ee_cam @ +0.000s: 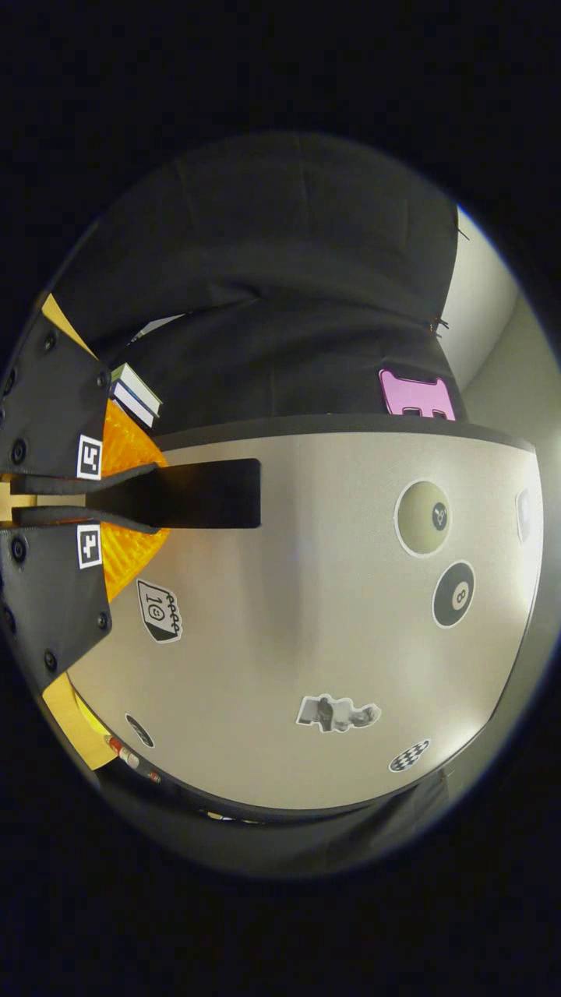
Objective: Open the shoe cabinet door, grab the shoes and put them into the shoe cabinet, then close the shoe cabinet door.
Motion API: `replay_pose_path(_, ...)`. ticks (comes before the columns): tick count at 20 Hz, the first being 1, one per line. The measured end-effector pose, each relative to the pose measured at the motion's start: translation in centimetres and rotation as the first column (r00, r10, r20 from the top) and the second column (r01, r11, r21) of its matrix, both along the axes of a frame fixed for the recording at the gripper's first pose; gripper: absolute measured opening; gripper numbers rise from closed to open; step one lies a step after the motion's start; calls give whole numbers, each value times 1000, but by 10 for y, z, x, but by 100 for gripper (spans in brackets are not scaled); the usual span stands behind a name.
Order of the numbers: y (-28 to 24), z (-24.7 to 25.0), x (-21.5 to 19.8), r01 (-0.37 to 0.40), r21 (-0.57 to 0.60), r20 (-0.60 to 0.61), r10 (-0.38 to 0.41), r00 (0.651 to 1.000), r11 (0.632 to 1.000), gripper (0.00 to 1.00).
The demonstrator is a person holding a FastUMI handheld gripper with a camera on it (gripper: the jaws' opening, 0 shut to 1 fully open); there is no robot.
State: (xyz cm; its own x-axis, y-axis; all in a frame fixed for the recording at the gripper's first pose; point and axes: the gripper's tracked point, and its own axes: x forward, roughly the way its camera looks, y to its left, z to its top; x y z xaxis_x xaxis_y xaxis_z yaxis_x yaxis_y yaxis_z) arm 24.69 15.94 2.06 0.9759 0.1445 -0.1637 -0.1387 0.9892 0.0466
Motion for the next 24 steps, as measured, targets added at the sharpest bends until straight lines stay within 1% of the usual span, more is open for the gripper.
replay_pose_path(9, -10, -1, -13, -12, 9, 16, 12, 1000, 1000, 7)
replay_pose_path(17, -23, -1, -22, 5, 14, 38, -6, 999, 1000, 7)
replay_pose_path(24, -37, 0, -29, 41, 0, 54, -41, 998, 999, 6)
